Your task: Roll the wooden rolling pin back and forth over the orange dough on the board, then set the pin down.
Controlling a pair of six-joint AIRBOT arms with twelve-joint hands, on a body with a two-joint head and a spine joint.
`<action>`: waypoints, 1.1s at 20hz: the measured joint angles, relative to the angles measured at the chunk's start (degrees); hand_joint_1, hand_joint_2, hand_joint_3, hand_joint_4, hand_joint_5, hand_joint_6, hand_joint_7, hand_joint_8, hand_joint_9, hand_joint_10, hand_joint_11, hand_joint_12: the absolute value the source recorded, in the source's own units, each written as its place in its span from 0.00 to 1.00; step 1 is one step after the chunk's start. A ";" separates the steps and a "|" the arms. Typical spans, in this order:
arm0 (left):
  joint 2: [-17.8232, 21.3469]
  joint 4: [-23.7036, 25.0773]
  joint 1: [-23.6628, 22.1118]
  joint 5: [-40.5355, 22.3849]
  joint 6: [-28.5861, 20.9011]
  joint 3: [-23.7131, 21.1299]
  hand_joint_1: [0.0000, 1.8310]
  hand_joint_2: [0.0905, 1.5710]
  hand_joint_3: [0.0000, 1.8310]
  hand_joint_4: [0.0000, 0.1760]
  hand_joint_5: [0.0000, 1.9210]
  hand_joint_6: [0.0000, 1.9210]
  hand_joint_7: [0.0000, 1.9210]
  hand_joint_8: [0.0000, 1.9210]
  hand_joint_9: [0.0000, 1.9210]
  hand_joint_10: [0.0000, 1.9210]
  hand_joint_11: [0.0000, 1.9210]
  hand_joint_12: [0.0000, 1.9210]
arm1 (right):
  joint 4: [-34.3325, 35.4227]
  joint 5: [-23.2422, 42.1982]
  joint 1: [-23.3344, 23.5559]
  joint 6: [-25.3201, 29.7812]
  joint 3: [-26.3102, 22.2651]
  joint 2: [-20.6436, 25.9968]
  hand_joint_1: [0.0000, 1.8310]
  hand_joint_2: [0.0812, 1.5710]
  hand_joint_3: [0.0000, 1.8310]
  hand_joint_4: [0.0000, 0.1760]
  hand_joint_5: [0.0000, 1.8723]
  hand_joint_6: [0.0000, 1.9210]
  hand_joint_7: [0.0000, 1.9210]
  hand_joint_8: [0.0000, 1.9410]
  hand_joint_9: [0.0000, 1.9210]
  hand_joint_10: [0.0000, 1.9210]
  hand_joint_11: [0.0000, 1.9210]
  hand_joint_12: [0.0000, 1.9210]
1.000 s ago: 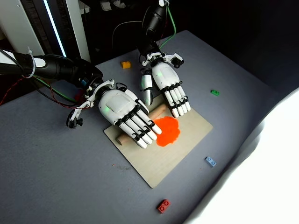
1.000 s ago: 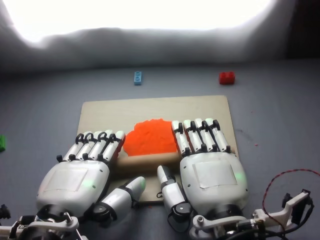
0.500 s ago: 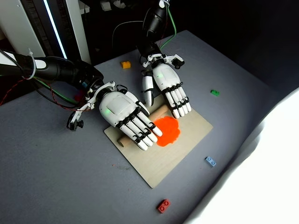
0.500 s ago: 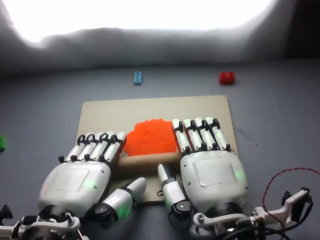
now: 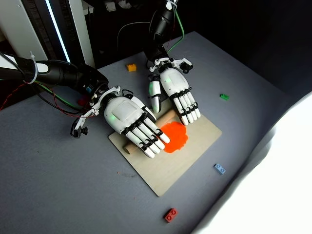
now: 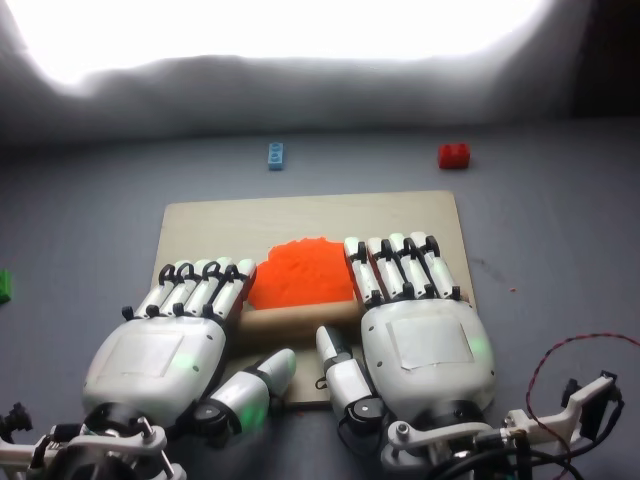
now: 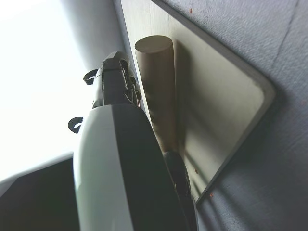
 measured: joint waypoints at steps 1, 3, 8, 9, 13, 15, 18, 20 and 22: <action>0.00 0.02 -0.07 0.28 0.00 0.28 0.00 0.88 0.00 0.00 0.00 0.00 0.00 0.00 0.00 0.00 0.00 0.00 | 0.13 -0.24 0.17 0.04 0.22 0.02 0.00 0.95 0.00 0.00 0.07 0.00 0.07 0.00 0.05 0.00 0.00 0.11; 0.00 -0.17 -0.48 0.50 -0.02 0.35 0.00 0.88 0.00 0.00 0.00 0.00 0.00 0.00 0.00 0.00 0.00 0.00 | -0.13 -0.42 0.42 0.24 0.50 0.02 0.00 0.95 0.00 0.00 0.07 0.00 0.07 0.00 0.05 0.00 0.00 0.11; 0.00 0.15 -0.72 1.20 -0.02 0.74 0.00 0.88 0.00 0.00 0.00 0.00 0.00 0.00 0.00 0.00 0.00 0.00 | 0.00 -0.87 0.76 0.87 1.22 0.02 0.00 0.95 0.00 0.00 0.07 0.00 0.08 0.00 0.05 0.00 0.00 0.10; 0.00 0.07 -0.96 1.49 -0.02 0.96 0.00 0.88 0.00 0.00 0.00 0.00 0.00 0.00 0.00 0.00 0.00 0.00 | -0.13 -1.11 0.76 1.07 1.49 0.00 0.00 0.95 0.00 0.00 0.07 0.00 0.08 0.00 0.05 0.00 0.00 0.10; -0.11 -0.09 -1.51 2.14 -0.04 1.57 0.00 0.88 0.00 0.00 0.00 0.00 0.00 0.00 0.00 0.00 0.00 0.00 | 0.00 -1.73 0.81 1.53 2.19 0.02 0.00 0.95 0.00 0.00 0.07 0.00 0.08 0.00 0.05 0.00 0.00 0.10; -0.35 -0.09 -1.81 2.25 -0.02 1.92 0.00 0.88 0.00 0.00 0.00 0.00 0.00 0.00 0.00 0.00 0.00 0.00 | -0.02 -1.90 0.81 1.66 2.25 0.02 0.00 0.95 0.00 0.00 0.07 0.00 0.08 0.00 0.05 0.00 0.00 0.10; -0.35 -0.28 -1.97 2.73 -0.02 2.16 0.00 0.88 0.00 0.00 0.00 0.00 0.00 0.00 0.00 0.00 0.00 0.00 | -0.02 -2.38 0.81 1.99 2.93 0.02 0.00 0.95 0.00 0.00 0.07 0.00 0.08 0.00 0.05 0.00 0.00 0.10; -0.35 -0.83 -2.47 2.99 0.04 2.73 0.00 0.88 0.00 0.00 0.00 0.00 0.00 0.00 0.00 0.00 0.00 0.00 | 0.42 -2.67 1.25 2.32 2.95 0.00 0.00 0.95 0.00 0.00 0.07 0.00 0.08 0.00 0.05 0.00 0.00 0.10; -0.35 -0.48 -2.62 3.02 0.00 2.78 0.00 0.88 0.00 0.00 0.00 0.00 0.00 0.00 0.00 0.00 0.00 0.00 | -0.22 -2.89 1.66 2.56 3.30 0.02 0.00 0.95 0.00 0.00 0.07 0.00 0.08 0.00 0.05 0.00 0.00 0.10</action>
